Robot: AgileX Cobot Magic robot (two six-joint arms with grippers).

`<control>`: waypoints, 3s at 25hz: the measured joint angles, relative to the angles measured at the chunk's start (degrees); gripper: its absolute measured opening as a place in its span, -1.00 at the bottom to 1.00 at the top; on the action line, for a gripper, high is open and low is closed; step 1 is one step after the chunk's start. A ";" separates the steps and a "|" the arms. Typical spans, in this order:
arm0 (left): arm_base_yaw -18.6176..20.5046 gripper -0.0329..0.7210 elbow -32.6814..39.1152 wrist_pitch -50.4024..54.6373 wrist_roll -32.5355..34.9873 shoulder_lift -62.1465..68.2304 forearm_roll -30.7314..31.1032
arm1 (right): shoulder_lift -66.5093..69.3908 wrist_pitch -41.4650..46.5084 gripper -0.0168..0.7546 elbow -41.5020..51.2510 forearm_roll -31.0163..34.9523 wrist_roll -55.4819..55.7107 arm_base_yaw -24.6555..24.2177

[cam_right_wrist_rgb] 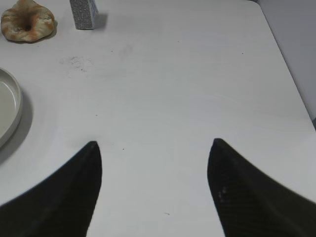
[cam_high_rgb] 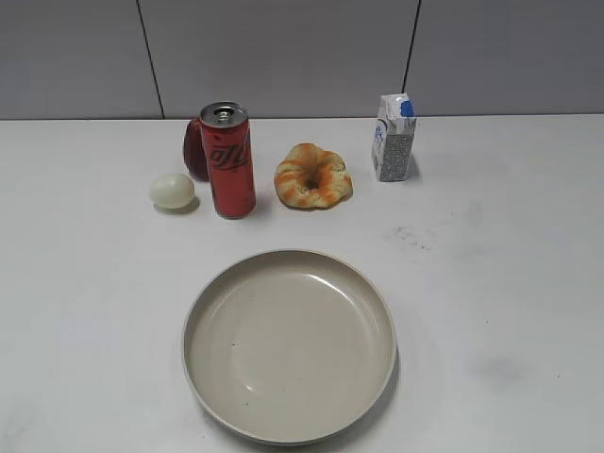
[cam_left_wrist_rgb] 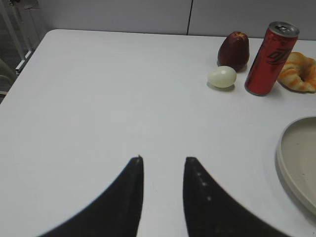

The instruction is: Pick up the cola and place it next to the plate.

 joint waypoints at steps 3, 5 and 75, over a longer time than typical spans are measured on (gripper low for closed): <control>0.00 -0.33 0.00 0.00 0.00 0.00 0.00 | 0.00 0.00 0.37 0.00 0.00 0.00 0.00; 0.00 -0.33 0.00 0.00 0.00 0.00 0.00 | 0.00 0.00 0.37 0.00 0.00 0.00 0.00; 0.00 -0.33 0.00 0.00 0.00 0.00 0.00 | 134.44 -15.22 0.78 -96.91 6.36 -5.57 37.98</control>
